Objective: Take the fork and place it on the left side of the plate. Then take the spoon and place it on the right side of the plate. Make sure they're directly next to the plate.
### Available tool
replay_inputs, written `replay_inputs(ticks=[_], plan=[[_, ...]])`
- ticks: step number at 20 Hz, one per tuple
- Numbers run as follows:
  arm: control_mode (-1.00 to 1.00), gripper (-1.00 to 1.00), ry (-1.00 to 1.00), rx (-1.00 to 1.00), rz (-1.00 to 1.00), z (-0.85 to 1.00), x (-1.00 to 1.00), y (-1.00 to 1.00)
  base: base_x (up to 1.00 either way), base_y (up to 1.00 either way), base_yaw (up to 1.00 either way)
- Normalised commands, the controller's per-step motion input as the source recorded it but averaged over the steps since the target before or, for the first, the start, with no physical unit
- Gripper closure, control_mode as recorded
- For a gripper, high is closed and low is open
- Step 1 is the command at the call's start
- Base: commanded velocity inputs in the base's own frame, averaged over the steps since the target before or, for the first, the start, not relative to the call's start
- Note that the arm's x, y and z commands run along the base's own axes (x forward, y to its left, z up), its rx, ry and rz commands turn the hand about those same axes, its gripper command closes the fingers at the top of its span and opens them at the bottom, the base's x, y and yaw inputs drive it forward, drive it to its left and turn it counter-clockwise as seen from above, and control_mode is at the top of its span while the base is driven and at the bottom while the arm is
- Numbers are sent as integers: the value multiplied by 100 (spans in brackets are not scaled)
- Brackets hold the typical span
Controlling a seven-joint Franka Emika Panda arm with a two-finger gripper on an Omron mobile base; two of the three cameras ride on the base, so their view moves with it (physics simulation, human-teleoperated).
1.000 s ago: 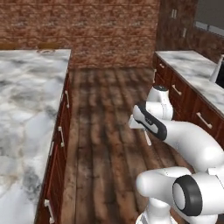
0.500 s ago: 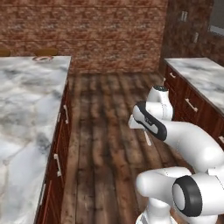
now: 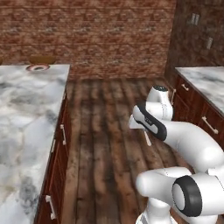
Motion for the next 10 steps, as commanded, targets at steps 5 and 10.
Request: replay_inputs(ticks=[5,10], plan=[[100,100,0,0,0,0,0,0,100,-20,2],[100,100,0,0,0,0,0,0,100,-21,4]])
